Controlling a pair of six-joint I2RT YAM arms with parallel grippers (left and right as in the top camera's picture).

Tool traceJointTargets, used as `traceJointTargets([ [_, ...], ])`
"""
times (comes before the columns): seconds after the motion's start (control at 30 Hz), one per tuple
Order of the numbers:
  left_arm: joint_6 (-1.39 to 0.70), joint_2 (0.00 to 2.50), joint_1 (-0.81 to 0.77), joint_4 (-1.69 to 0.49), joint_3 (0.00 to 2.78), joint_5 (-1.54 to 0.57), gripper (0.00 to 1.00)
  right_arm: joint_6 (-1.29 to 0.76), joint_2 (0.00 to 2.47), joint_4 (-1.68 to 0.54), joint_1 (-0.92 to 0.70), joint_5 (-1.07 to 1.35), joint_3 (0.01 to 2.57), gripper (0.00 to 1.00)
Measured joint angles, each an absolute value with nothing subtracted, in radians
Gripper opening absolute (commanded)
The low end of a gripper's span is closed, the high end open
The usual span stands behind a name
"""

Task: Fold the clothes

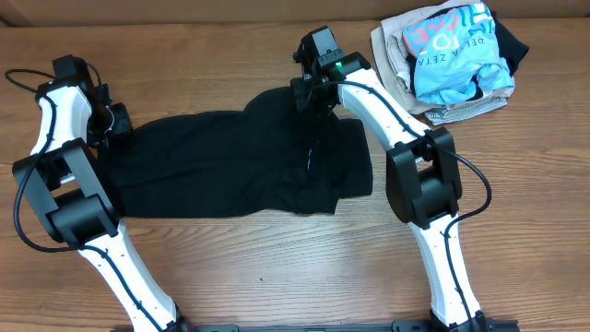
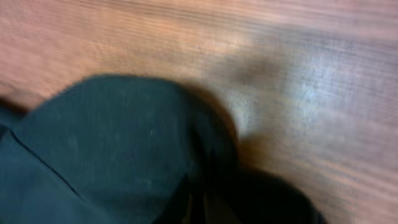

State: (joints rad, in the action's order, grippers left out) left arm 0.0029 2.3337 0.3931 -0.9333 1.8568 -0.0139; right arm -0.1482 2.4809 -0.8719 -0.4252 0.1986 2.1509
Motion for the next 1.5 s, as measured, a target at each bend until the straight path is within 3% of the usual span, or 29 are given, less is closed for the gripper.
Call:
traceJointTargets([
  [0.33,0.003,2.334,0.393,-0.931,1.857,-0.014,0.04,-0.131,2.440,-1.185,-0.480,0.246,2.172,0.04],
  [0.57,0.003,2.334,0.393,-0.929,1.857,-0.014,0.04,-0.135,2.437,-1.260,-0.675,0.237,2.136,0.41],
  [0.77,0.003,2.334,0.393,-0.929,1.857,-0.014,0.04,-0.133,2.436,-1.266,-0.707,0.195,2.153,0.58],
  [1.1,0.003,2.334,0.393,-0.929,1.857,-0.014,0.04,-0.114,2.433,-1.244,-0.516,0.165,2.306,0.69],
  [1.5,0.003,2.334,0.393,-0.929,1.857,-0.014,0.04,-0.044,2.432,-1.101,-0.527,0.185,2.225,0.70],
])
